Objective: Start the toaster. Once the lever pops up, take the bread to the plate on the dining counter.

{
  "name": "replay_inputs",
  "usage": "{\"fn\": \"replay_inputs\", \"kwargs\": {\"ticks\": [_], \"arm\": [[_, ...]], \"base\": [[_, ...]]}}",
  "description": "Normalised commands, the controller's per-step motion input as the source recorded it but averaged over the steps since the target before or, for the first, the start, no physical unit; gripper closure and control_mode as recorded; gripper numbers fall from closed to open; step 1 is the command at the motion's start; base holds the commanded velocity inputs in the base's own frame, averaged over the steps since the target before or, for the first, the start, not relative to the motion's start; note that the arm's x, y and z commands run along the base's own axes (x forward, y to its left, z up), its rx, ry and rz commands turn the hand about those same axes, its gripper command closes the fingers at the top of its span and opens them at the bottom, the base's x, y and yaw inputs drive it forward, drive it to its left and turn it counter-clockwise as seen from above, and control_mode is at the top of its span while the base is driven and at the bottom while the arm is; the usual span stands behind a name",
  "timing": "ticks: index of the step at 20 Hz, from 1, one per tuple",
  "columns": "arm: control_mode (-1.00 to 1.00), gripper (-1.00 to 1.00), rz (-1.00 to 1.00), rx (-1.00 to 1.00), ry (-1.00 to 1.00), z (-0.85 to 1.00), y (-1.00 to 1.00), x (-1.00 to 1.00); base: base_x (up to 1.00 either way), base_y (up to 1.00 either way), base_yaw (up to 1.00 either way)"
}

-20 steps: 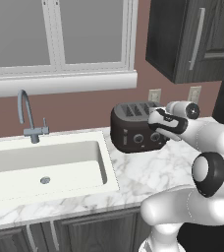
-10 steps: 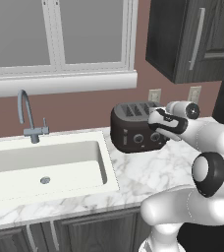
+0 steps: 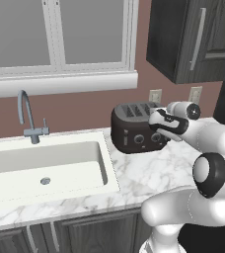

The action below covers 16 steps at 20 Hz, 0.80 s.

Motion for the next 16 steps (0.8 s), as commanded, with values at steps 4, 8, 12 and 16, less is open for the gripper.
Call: {"fn": "replay_inputs", "kwargs": {"ticks": [4, 8, 12, 16], "arm": [[-1.00, -1.00, 0.00, 0.00, 0.00, 0.00, 0.00, 0.00], [-1.00, -1.00, 0.00, 0.00, 0.00, 0.00, 0.00, 0.00], [-1.00, -1.00, 0.00, 0.00, 0.00, 0.00, 0.00, 0.00], [-1.00, -1.00, 0.00, 0.00, 0.00, 0.00, 0.00, 0.00]], "base": [[0.00, 0.00, 0.00], [0.00, 0.00, 0.00], [0.00, 0.00, 0.00], [0.00, 0.00, 0.00]]}}
